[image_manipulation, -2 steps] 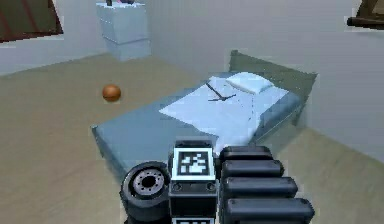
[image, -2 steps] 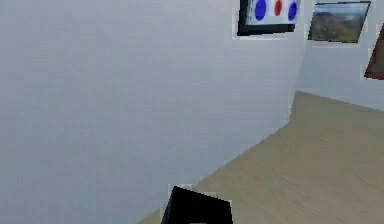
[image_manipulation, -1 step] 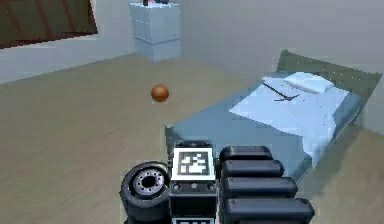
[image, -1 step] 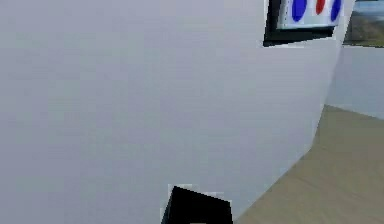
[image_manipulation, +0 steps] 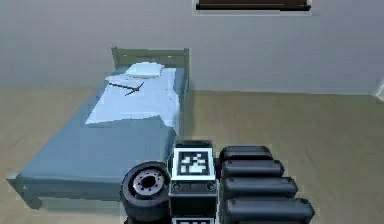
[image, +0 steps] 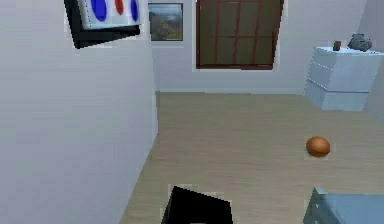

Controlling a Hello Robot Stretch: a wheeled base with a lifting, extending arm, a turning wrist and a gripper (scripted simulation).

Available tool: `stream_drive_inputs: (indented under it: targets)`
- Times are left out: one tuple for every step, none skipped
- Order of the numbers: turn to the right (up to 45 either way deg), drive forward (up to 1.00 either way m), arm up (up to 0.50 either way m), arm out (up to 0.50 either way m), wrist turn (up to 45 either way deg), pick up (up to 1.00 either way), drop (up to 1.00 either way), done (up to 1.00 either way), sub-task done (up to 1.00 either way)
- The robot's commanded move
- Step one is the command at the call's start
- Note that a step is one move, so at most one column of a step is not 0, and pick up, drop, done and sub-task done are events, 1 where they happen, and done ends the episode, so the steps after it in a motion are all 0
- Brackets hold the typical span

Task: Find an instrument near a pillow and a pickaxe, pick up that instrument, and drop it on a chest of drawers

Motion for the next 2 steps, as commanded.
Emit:
stream_drive_inputs:
  targets:
    - [3.0, 0.00, 0.00, 0.00, 0.0, 0.00, 0.00, 0.00, 0.00]
    - [0.0, 1.00, 0.00, 0.00, 0.0, 0.00, 0.00, 0.00, 0.00]
